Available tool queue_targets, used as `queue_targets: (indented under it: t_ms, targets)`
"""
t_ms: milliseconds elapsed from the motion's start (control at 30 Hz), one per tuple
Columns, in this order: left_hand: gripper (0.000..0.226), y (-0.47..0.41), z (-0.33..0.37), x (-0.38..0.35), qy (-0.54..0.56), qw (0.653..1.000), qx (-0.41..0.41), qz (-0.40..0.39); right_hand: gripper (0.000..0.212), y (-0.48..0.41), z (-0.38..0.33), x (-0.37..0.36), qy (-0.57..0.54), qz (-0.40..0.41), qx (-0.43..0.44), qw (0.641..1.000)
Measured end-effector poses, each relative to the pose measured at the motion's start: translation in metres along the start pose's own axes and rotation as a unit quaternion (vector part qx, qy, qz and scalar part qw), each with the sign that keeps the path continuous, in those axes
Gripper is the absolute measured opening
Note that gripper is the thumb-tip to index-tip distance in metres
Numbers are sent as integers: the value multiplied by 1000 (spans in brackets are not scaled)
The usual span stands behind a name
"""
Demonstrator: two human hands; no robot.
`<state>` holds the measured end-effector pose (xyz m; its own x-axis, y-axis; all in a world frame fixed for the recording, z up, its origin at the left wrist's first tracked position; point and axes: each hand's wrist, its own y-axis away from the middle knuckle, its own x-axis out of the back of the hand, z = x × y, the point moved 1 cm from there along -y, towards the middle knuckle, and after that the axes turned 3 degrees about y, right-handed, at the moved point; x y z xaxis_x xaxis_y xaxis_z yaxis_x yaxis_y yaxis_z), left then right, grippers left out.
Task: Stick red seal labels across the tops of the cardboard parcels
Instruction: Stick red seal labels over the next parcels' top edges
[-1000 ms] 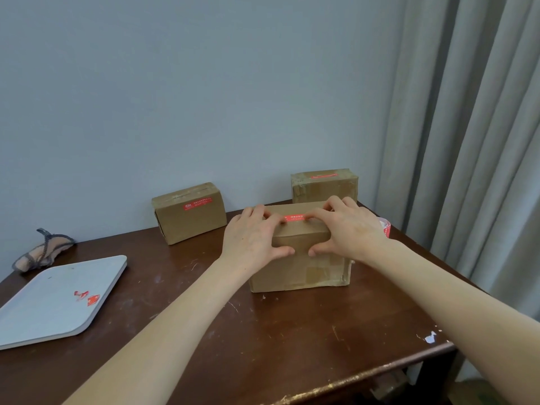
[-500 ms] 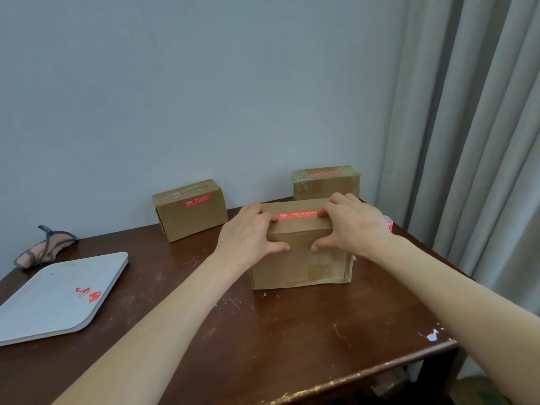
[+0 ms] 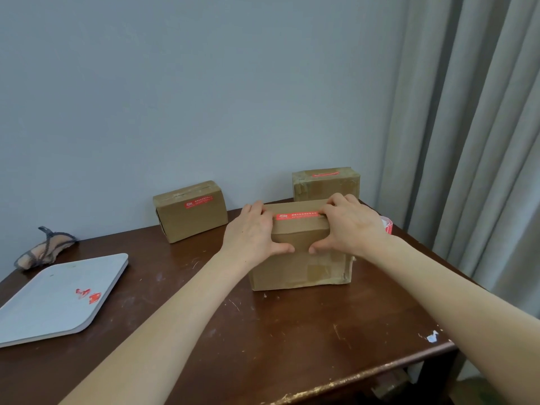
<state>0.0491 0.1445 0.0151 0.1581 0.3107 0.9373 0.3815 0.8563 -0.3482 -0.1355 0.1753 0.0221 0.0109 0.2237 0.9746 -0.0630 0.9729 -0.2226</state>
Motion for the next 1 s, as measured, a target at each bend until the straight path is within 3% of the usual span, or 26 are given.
queue_targets:
  t_ms: [533,833,1000]
  targets:
    - [75,0,5,0,-28,999,-18,-3,89,-5,-1,0,7,-21,6,1000]
    - [77,8,-2,-3,10,1000,-17,21,89,0,3,1,-27,-4,3,1000]
    - [70,12,-5,-2,30,999,-30,25,74,8,4,2,-22,14,14,1000]
